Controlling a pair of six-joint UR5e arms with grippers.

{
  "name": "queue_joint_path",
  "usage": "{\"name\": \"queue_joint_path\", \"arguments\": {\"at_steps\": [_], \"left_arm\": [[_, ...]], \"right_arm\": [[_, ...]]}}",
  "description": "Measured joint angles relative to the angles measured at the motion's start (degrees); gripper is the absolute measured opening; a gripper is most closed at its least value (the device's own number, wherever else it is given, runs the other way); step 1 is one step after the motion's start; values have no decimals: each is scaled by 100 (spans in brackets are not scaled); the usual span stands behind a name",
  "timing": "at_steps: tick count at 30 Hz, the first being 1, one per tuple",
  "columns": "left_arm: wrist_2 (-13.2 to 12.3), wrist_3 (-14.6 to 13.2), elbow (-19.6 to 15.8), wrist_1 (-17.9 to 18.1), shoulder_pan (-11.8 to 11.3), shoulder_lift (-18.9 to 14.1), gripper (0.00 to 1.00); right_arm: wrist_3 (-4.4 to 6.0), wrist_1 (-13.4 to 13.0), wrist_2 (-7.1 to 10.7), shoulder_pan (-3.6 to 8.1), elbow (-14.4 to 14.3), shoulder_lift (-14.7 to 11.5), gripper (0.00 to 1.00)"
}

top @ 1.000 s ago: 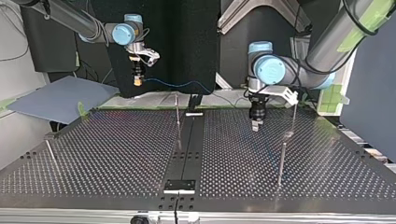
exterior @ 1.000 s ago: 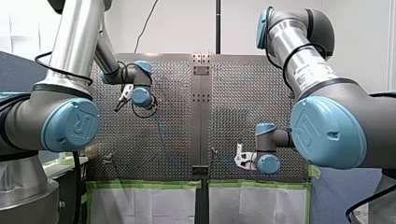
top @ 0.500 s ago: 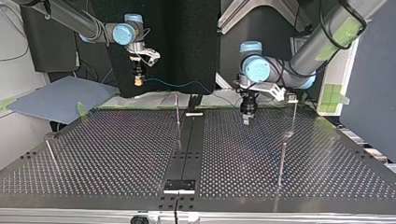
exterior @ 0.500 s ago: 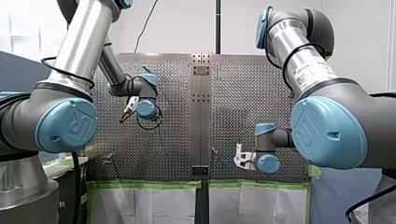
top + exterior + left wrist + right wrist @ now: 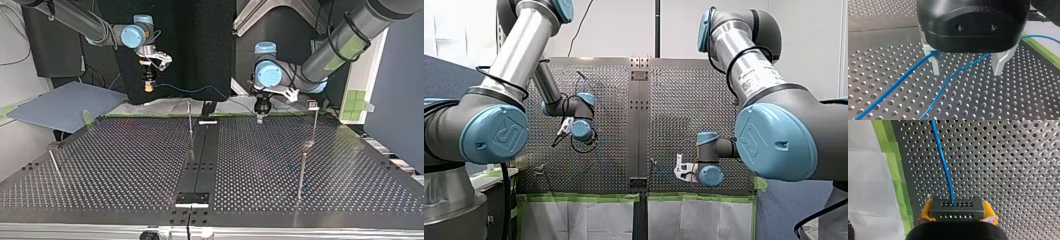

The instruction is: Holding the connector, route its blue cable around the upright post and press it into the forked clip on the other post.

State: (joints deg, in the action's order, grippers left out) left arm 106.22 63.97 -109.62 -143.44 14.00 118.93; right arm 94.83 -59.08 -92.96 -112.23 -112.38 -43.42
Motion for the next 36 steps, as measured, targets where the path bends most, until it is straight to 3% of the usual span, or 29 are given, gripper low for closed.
{"name": "queue_joint_path", "arguments": {"at_steps": [6, 12, 22, 36], "left_arm": [[-14, 75, 1, 5, 61, 53, 99], [-97, 148, 14, 101, 101, 332, 99], [-168, 597, 77, 305, 142, 800, 99], [-232, 869, 88, 597, 195, 836, 99]], "right_arm": [[19, -6, 5, -16, 1, 2, 0], [30, -11, 5, -30, 0, 2, 0], [30, -25, 6, -74, 0, 2, 0], [36, -34, 5, -109, 0, 2, 0]]}}
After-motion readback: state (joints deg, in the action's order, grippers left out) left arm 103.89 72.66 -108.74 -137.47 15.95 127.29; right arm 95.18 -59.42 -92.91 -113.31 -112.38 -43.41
